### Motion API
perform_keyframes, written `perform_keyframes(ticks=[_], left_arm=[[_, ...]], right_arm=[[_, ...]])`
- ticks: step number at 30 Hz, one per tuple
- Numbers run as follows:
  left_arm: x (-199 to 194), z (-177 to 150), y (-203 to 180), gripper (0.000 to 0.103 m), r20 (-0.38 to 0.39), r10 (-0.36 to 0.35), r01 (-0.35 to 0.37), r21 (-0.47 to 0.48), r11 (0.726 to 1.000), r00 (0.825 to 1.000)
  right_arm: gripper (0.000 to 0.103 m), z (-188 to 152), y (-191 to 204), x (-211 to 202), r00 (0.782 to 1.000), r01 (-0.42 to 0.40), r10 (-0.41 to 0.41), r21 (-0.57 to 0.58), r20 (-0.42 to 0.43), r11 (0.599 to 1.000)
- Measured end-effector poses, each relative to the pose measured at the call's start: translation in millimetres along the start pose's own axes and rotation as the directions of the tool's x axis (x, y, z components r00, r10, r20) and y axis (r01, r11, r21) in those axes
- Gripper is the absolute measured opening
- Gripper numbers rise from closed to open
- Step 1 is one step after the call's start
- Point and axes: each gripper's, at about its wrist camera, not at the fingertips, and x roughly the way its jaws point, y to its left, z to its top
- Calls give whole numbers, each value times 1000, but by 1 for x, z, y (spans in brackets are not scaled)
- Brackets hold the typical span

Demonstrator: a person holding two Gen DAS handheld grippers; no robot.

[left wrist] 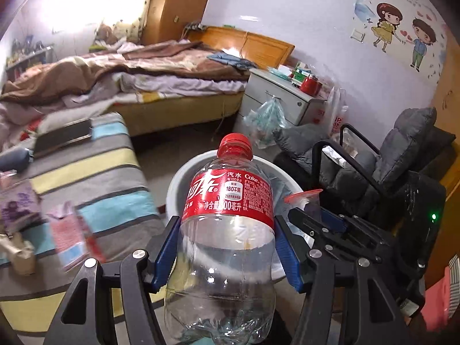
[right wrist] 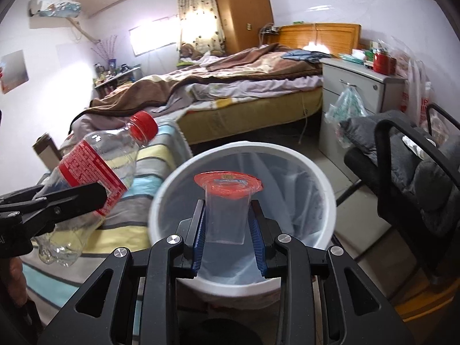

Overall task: Collect trash
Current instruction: 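Carry the cup and bottle over the white trash bin with both tools, then open both tools to drop the bottle and cup into the bin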

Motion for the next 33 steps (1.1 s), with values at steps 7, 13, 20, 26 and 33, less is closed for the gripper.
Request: perform_keyframes(ticks=[7, 13, 20, 26, 33], left_arm=[[39, 8, -7, 63, -51, -13, 14, 7, 1000, 999], [61, 13, -5, 63, -68, -30, 28, -19, 999, 997], [59, 16, -4, 80, -32, -37, 36, -27, 999, 999], [46, 13, -4, 80, -16, -1, 0, -16, 1000, 1000], [15, 6, 1, 80, 20, 43, -43, -17, 999, 999]], right_arm=[[31, 2, -13, 17, 998, 36, -37, -15, -53, 999], [32, 1, -22, 27, 994, 75, -77, -20, -83, 997], [68, -3, -28, 30, 991, 61, -62, -14, -117, 998], [68, -5, -23, 18, 993, 73, -75, -23, -87, 997], [68, -2, -13, 3, 997, 62, -63, -12, -42, 998]])
